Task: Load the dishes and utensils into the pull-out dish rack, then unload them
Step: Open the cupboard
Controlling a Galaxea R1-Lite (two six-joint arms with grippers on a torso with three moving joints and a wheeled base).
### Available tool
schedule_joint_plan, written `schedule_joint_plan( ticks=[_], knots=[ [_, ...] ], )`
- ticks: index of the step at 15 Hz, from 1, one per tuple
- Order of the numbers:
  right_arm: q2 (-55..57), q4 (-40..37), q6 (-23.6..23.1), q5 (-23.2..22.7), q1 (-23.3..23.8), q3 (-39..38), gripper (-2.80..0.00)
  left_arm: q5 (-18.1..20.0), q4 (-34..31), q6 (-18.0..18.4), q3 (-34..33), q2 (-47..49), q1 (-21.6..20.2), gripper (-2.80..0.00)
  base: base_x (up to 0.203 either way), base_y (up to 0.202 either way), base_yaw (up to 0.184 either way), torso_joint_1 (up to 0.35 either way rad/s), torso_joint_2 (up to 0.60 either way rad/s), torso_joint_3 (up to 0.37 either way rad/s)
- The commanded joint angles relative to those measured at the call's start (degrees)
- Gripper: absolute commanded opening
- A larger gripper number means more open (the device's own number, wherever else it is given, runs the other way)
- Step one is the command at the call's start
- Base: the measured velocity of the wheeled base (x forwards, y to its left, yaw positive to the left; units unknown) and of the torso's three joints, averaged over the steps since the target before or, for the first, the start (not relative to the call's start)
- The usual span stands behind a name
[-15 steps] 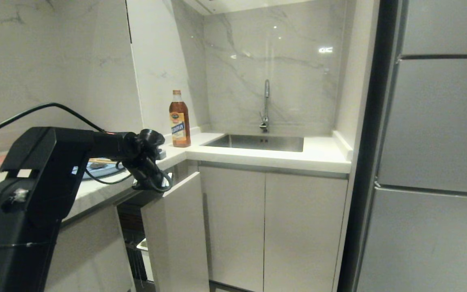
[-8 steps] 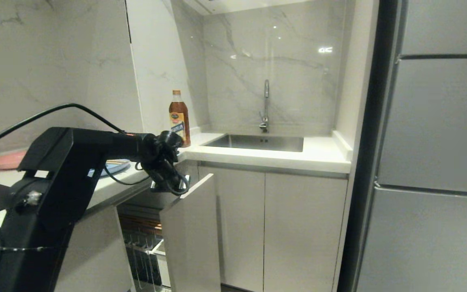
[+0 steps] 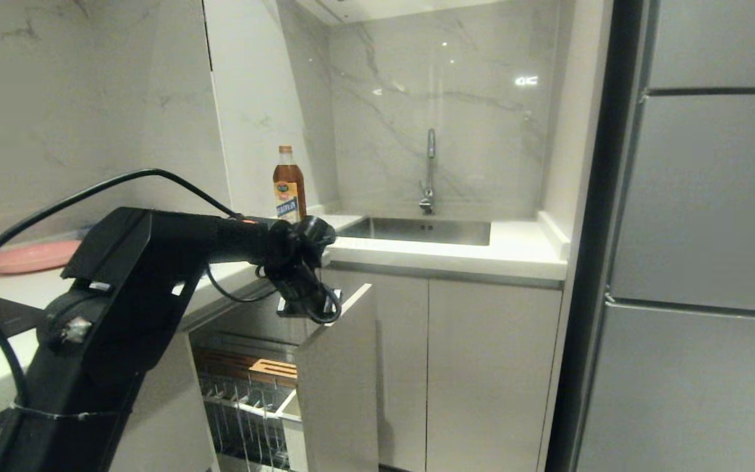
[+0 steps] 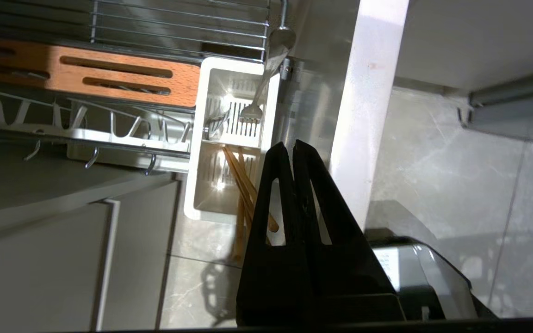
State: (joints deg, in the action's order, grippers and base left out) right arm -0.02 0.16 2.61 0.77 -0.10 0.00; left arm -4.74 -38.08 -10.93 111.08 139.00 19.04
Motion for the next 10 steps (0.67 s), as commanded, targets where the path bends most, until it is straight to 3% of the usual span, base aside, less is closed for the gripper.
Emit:
schedule_joint_plan(
  ticks=[1, 6, 10],
  knots=[
    [0.0, 0.0, 0.0, 0.0, 0.0, 0.0, -2.80, 0.0, -0.1, -0.4, -0.1, -0.1, 1.3, -2.80, 0.000, 0.000, 0.000, 0.000, 0.00, 0.000],
    [0.0, 0.0, 0.0, 0.0, 0.0, 0.0, -2.80, 0.3, -0.1, -2.1, 0.1, -0.2, 5.3, -2.80, 0.000, 0.000, 0.000, 0.000, 0.00, 0.000],
    [0.0, 0.0, 0.0, 0.0, 0.0, 0.0, -2.80, 3.1, -0.1, -3.5, 0.0, -0.3, 7.9, -2.80, 0.000, 0.000, 0.000, 0.000, 0.00, 0.000]
  ],
)
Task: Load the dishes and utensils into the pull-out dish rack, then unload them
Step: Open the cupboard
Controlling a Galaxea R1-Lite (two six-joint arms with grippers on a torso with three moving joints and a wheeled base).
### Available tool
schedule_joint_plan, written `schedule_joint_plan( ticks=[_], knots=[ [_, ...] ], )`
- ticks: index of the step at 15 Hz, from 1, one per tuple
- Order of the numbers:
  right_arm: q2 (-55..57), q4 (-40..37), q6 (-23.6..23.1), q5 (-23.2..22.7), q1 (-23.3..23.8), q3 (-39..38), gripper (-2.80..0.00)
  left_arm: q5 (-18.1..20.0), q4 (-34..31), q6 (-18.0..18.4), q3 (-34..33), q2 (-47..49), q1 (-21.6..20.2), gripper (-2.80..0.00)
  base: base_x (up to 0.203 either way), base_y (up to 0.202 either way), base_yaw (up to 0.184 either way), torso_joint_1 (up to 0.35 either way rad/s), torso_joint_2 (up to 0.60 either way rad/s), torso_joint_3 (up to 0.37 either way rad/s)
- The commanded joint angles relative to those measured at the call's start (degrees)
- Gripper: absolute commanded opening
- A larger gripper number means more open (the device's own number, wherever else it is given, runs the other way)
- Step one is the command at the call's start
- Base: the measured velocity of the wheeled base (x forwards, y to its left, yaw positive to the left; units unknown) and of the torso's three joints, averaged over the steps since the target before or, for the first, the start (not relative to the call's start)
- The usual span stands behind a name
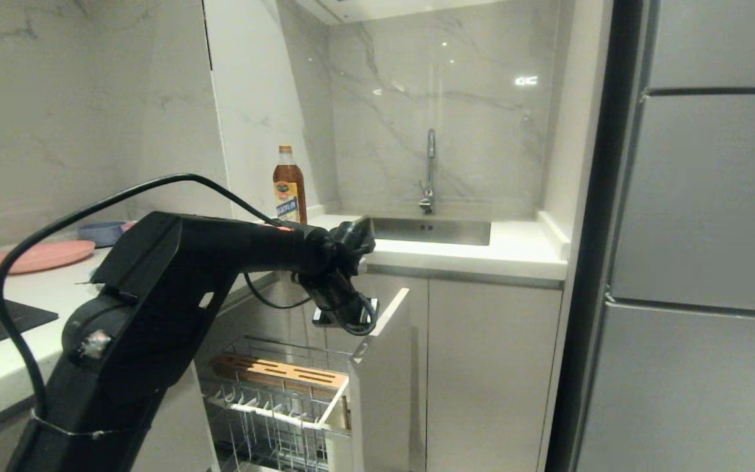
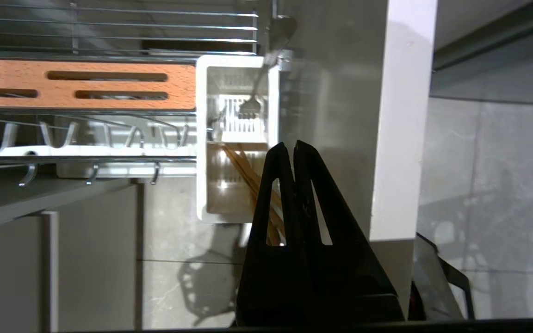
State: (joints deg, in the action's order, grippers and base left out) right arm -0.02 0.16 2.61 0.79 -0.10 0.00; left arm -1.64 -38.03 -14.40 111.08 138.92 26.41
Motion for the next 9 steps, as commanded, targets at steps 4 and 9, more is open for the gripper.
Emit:
schedule_joint_plan(
  ticks=[4, 9],
  knots=[
    [0.0, 0.0, 0.0, 0.0, 0.0, 0.0, -2.80, 1.4, -0.2, -1.1, 0.0, -0.4, 2.4, -2.80, 0.000, 0.000, 0.000, 0.000, 0.00, 0.000],
    [0.0, 0.0, 0.0, 0.0, 0.0, 0.0, -2.80, 0.8, -0.5, -3.7, -0.3, -1.9, 2.1, -2.80, 0.000, 0.000, 0.000, 0.000, 0.00, 0.000]
  ],
)
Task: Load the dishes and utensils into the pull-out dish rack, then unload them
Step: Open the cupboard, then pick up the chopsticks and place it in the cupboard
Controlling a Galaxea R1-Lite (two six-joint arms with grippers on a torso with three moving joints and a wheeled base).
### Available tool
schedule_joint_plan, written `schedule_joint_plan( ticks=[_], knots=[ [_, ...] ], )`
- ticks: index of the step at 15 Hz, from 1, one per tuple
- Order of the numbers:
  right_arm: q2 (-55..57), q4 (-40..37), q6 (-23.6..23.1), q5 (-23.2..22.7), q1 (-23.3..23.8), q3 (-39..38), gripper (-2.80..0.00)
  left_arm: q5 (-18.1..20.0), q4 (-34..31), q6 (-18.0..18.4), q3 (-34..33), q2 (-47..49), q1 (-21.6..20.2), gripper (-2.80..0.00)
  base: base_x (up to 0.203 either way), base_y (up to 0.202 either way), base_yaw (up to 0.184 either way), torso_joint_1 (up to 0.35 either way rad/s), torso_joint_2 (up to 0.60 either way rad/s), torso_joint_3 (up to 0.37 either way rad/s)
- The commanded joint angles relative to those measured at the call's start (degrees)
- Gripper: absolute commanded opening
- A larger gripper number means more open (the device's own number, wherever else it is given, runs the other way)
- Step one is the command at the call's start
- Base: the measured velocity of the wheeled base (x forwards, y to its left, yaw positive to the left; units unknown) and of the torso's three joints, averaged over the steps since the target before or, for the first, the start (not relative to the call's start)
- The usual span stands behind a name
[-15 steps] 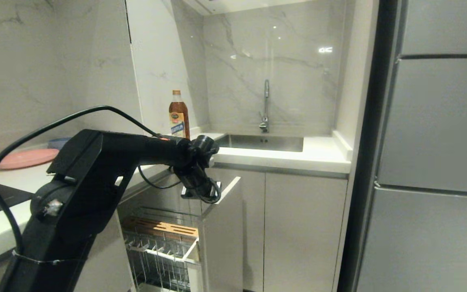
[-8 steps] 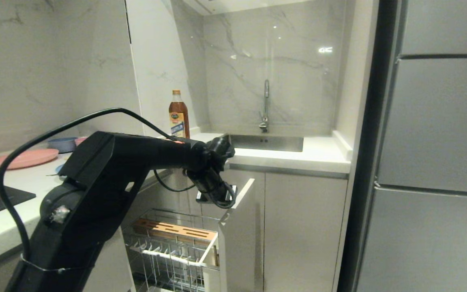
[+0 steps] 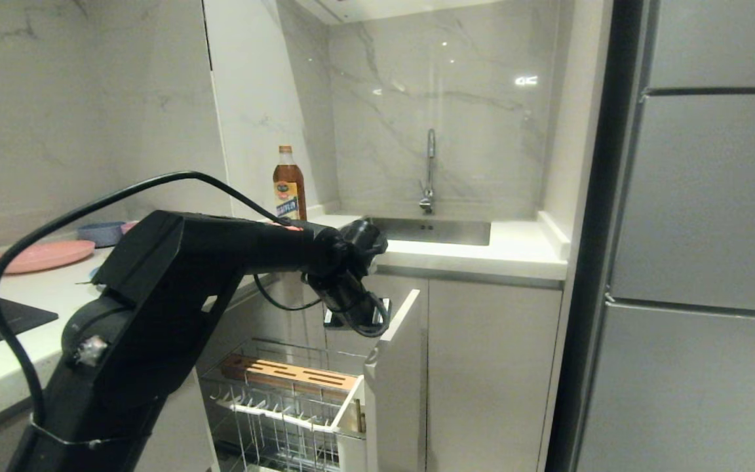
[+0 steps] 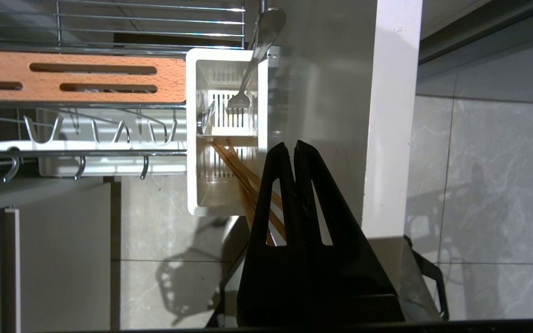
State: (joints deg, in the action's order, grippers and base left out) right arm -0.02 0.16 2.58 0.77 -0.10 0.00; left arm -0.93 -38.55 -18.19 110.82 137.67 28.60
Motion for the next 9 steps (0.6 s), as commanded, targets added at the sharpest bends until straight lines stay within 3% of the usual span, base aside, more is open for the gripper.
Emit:
schedule_joint_plan(
  ticks=[1, 5, 9],
  knots=[
    [0.0, 0.0, 0.1, 0.0, 0.0, 0.0, -2.80, -0.4, -1.3, -1.0, 0.0, -2.1, -0.5, -2.80, 0.000, 0.000, 0.000, 0.000, 0.00, 0.000],
    [0.0, 0.0, 0.1, 0.0, 0.0, 0.0, -2.80, -2.7, -2.7, -2.0, -0.8, -11.7, -2.5, -2.80, 0.000, 0.000, 0.000, 0.000, 0.00, 0.000],
    [0.0, 0.0, 0.1, 0.0, 0.0, 0.0, -2.80, -5.2, -2.8, -2.1, -3.4, -27.2, -5.1, -2.80, 0.000, 0.000, 0.000, 0.000, 0.00, 0.000]
  ],
)
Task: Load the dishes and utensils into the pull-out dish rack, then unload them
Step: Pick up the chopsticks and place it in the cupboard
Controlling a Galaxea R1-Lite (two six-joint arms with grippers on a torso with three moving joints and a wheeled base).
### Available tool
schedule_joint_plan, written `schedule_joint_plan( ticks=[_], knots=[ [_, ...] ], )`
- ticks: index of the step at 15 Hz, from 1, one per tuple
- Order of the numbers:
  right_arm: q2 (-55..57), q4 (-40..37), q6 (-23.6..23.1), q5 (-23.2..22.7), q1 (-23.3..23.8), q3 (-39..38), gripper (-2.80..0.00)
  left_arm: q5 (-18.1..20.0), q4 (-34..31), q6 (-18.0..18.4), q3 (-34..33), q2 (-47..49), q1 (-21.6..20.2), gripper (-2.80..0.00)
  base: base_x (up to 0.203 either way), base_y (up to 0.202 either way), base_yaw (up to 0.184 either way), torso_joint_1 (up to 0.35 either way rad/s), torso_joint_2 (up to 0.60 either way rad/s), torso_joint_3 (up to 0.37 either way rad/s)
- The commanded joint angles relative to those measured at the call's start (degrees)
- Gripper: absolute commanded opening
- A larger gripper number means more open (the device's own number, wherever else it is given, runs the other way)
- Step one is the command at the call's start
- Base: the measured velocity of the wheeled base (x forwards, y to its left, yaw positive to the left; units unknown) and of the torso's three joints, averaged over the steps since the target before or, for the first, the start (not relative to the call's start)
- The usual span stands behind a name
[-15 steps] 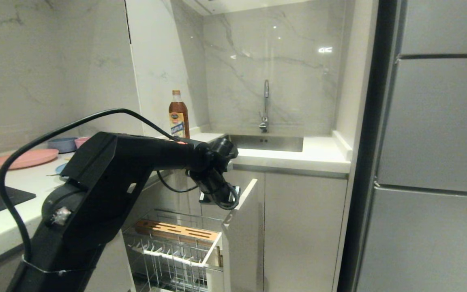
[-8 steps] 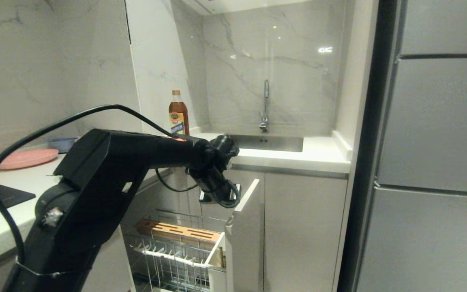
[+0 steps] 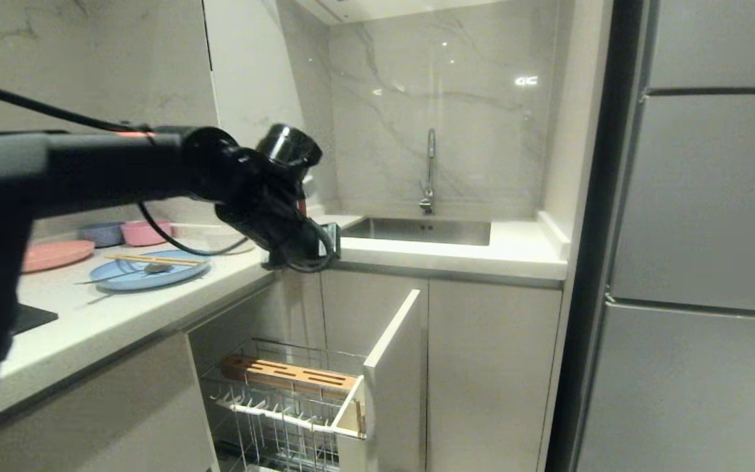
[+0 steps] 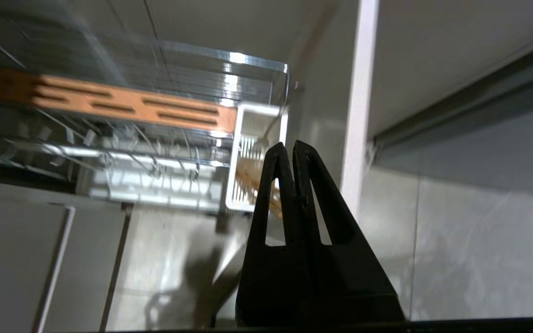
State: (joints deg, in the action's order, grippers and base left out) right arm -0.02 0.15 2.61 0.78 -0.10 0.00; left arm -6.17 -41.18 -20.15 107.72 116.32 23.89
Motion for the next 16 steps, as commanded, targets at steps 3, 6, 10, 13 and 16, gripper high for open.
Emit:
schedule_joint_plan(
  ticks=[3, 6, 10, 13, 16],
  knots=[
    [0.0, 0.0, 0.0, 0.0, 0.0, 0.0, -2.80, -0.7, -0.2, 0.3, -3.3, -19.3, -3.3, -2.80, 0.000, 0.000, 0.000, 0.000, 0.00, 0.000],
    [0.0, 0.0, -0.1, 0.0, 0.0, 0.0, -2.80, -0.8, -0.2, 2.7, -7.4, -32.6, -8.7, -2.80, 0.000, 0.000, 0.000, 0.000, 0.00, 0.000],
    [0.0, 0.0, 0.0, 0.0, 0.0, 0.0, -2.80, -0.2, 0.8, 7.9, -17.0, -51.5, -19.5, -2.80, 0.000, 0.000, 0.000, 0.000, 0.00, 0.000],
    [0.0, 0.0, 0.0, 0.0, 0.0, 0.0, -2.80, 0.1, 5.9, 12.6, -33.6, -66.8, -23.4, -2.80, 0.000, 0.000, 0.000, 0.000, 0.00, 0.000],
    [0.0, 0.0, 0.0, 0.0, 0.0, 0.0, -2.80, 0.7, 15.5, 18.8, -54.5, -81.3, -26.1, -2.80, 0.000, 0.000, 0.000, 0.000, 0.00, 0.000]
  ],
)
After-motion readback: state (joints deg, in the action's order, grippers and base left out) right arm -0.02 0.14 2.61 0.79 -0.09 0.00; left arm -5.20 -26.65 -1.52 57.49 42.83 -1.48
